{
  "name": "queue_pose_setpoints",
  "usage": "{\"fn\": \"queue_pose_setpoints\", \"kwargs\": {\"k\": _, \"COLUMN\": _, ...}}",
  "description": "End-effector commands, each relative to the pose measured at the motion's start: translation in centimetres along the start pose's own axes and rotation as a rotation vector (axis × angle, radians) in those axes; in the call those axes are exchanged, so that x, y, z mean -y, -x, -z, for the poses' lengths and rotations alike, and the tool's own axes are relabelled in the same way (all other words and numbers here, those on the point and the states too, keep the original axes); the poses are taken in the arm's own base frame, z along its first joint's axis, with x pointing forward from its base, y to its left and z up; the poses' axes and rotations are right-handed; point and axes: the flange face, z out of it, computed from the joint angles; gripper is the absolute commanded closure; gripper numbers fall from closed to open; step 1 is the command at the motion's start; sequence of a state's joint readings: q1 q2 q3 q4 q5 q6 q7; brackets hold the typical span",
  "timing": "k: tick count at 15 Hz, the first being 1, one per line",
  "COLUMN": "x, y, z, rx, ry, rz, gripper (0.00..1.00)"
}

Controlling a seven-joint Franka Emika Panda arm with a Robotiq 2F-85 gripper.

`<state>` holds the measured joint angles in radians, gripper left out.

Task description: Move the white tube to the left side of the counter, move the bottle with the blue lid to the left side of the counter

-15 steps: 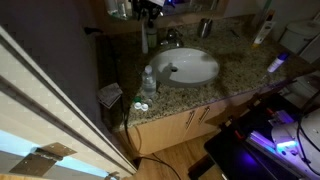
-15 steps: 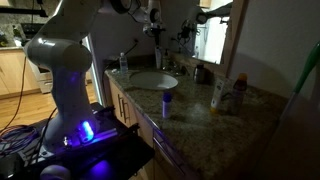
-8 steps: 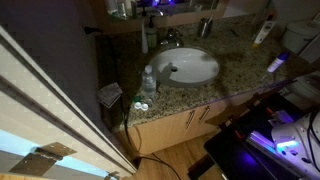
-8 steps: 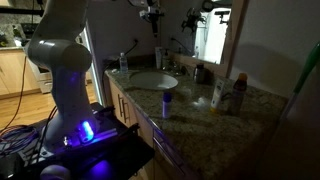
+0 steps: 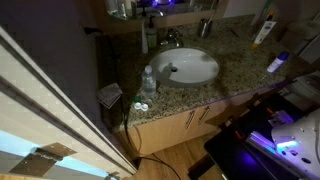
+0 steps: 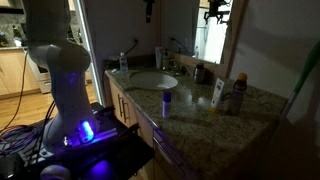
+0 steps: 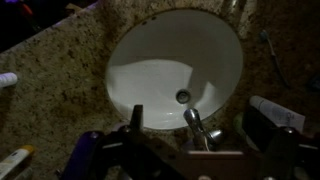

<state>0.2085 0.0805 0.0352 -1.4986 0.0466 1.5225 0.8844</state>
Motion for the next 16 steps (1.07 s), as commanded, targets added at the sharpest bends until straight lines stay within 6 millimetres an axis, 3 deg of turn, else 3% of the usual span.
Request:
{"fn": "queue_pose_setpoints", "kwargs": {"k": 1, "x": -1.5, "y": 0.5, "z": 0.8, "rx": 0.004, "ry": -0.012, "rz": -0.003, "gripper": 0.0}}
{"fn": "queue_pose_setpoints", "kwargs": {"k": 4, "x": -4.8, "y": 2.1, "z": 2.2, "rx": 0.005, "ry": -0.037, "rz": -0.008, "gripper": 0.0}}
{"fn": "queue_pose_setpoints", "kwargs": {"k": 6, "x": -3.7, "y": 0.2, "z": 0.7, "rx": -0.016, "ry": -0.062, "rz": -0.033, "gripper": 0.0}}
{"fn": "queue_pose_setpoints", "kwargs": {"k": 8, "x": -5.7, "y": -0.2, "z": -0.5, "rx": -0.078, "ry": -0.093, "rz": -0.047, "gripper": 0.0}}
{"fn": "queue_pose_setpoints", "kwargs": {"k": 13, "x": -13.2, "y": -0.2, "z": -2.8, "rx": -0.15, "ry": -0.151, "rz": -0.081, "gripper": 0.0}}
{"fn": "queue_pose_setpoints", "kwargs": {"k": 16, "x": -18.4, "y": 1.4, "z": -3.6, "rx": -0.151, "ry": -0.184, "rz": -0.114, "gripper": 0.0}}
